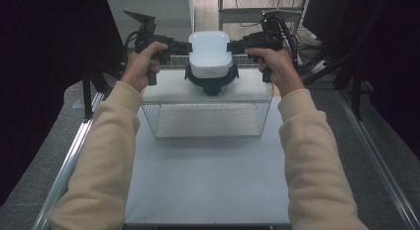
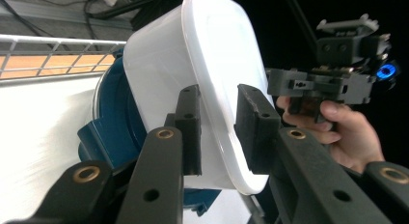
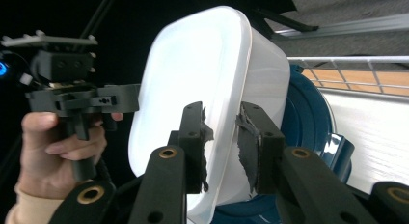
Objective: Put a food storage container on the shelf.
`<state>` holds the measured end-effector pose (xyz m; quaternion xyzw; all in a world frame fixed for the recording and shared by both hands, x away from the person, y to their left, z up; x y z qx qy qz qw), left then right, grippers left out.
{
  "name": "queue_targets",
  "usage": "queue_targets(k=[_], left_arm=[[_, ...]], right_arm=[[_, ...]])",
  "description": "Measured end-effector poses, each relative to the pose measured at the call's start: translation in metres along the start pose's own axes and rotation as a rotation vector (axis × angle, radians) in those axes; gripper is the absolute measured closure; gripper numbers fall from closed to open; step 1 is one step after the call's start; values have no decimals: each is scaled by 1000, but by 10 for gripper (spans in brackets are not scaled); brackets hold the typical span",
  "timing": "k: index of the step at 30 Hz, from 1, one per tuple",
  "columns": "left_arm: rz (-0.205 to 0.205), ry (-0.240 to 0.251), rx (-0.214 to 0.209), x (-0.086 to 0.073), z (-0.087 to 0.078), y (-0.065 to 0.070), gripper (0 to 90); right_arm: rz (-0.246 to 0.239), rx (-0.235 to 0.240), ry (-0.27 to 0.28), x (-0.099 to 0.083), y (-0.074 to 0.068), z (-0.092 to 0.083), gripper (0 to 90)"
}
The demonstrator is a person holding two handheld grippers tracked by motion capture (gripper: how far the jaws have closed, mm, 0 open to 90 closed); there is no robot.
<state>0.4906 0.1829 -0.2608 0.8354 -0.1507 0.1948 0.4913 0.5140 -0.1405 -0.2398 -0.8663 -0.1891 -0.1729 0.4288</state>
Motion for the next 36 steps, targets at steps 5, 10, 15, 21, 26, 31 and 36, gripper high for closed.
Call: queue_targets(k=[5,10,15,21,26,31,36], left_arm=[[-27,4,-35,0,5,-7,705],[-29,11,-21,-2,9,-8,662],[13,12,7,-4,12,-2,552],[83,93,114,-12,-1,14,326],[186,112,218,-33,-15,31,266],[284,105,305,-65,-28,40,250],[334,94,357,-105,-35,39,244]], right_arm=[[40,37,-29,-1,6,1,676],[61,27,-22,-3,8,2,655],[53,26,-5,-6,7,3,506],[0,-27,80,-11,-4,-8,316],[-138,-78,114,-28,-19,-23,283],[-286,-161,123,-62,-20,-36,264],[-361,-211,125,-102,-10,-46,249]])
Point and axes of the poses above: each handheld gripper's, and its own axes: z roughly forward along the jaws, x roughly out of its top, y roughly to its right, the point moved 1 cm from there along z, roughly forward along the jaws, and after that the axes turned 13 degrees about -y, right-handed, at the moved point
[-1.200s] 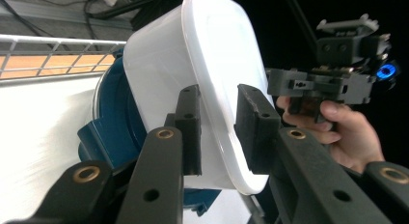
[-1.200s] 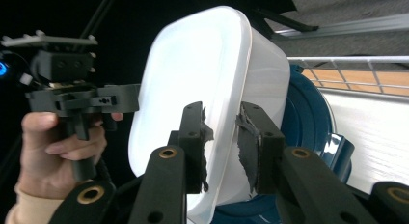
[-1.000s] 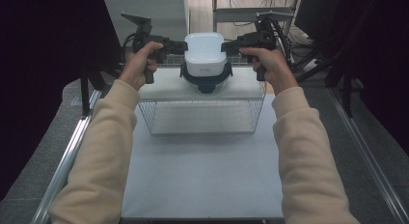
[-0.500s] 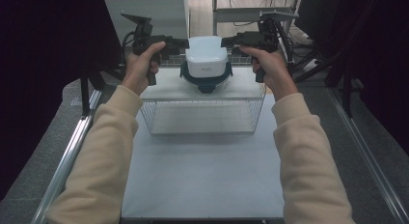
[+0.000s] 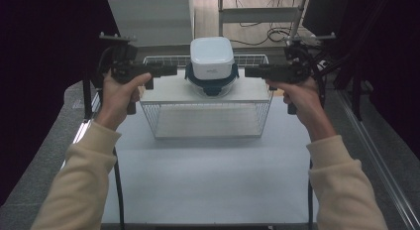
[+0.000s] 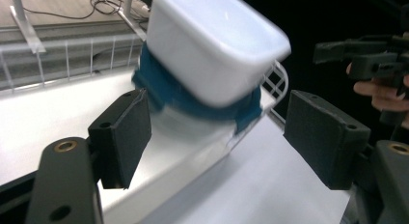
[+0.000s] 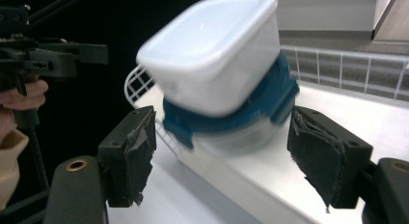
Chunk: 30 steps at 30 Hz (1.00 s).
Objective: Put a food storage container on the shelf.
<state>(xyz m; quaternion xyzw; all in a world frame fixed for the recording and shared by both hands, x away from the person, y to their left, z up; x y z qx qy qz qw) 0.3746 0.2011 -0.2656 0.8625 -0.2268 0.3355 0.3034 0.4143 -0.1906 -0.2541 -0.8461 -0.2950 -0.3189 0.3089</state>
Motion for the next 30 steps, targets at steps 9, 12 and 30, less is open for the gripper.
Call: queue_targets(k=[9,12,30], left_arm=[[50,-44,66,-81,6,6,239],[48,-60,103,-108,13,3,239],[-1,-193,154,-213,62,-12,236]], right_arm=[[-66,-45,-20,-82,0,-1,249],[-55,-8,-17,-104,1,3,249],[-42,-97,-157,-218,18,51,255]])
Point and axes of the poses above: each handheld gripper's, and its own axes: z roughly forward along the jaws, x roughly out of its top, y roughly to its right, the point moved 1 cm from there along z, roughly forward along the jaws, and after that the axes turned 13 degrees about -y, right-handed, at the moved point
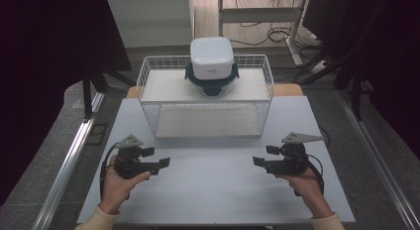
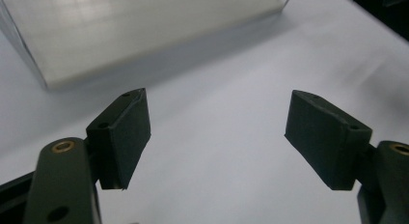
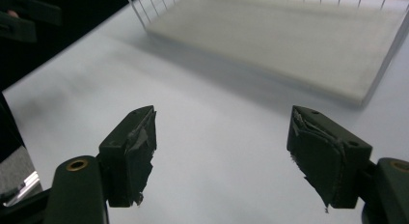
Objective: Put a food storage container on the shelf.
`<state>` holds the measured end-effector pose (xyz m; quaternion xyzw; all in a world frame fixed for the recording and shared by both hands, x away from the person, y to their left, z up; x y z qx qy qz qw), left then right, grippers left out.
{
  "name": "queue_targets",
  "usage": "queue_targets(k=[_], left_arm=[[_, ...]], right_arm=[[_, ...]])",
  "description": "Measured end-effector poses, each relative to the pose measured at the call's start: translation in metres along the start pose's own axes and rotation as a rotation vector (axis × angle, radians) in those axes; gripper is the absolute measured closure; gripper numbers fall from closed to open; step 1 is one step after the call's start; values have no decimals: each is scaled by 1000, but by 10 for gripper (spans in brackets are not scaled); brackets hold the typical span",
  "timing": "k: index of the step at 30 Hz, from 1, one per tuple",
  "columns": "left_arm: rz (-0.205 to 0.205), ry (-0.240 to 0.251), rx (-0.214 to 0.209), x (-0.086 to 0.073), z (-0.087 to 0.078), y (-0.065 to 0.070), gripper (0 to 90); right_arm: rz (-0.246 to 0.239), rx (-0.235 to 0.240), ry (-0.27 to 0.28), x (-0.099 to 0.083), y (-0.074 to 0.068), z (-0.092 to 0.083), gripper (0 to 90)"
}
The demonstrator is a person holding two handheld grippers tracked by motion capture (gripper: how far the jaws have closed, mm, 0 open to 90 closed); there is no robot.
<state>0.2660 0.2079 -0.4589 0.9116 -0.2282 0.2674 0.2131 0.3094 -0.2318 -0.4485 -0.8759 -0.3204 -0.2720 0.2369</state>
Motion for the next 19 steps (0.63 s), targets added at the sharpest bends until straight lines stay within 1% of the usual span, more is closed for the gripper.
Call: queue_targets(k=[2,3,4,6,8,10,12,14,16,19], left_arm=[[-12,-14,5,-4,4,-4,237],[-19,-17,-3,-5,5,-5,238],[-24,-19,-9,-6,7,-7,238],[-26,-17,4,-5,7,-8,236],[-32,-11,4,-6,7,-9,234],[-30,-10,9,-6,7,-9,233],[-31,-9,7,-6,7,-9,230],[-26,-10,10,-6,8,-9,225],[-20,-11,24,-8,10,-13,207],[-48,-18,44,-11,13,-21,190]], right_arm=[[9,4,-30,-6,2,7,255],[18,11,-36,-8,2,9,255],[19,7,-41,-8,3,10,255],[20,4,-39,-7,3,11,255],[15,4,-31,-6,2,11,255],[12,5,-25,-6,1,10,255],[17,4,-24,-6,1,9,255],[20,12,-17,-6,1,8,255],[14,8,-14,-6,1,8,246],[13,-26,-5,-7,3,8,218]])
Point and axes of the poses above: each handheld gripper's, and its own axes: z roughly forward along the jaws, x roughly out of its top, y roughly to its right, the point moved 1 cm from there along z, roughly forward along the jaws, and after that the axes turned 13 degrees about -y, right-handed, at the moved point
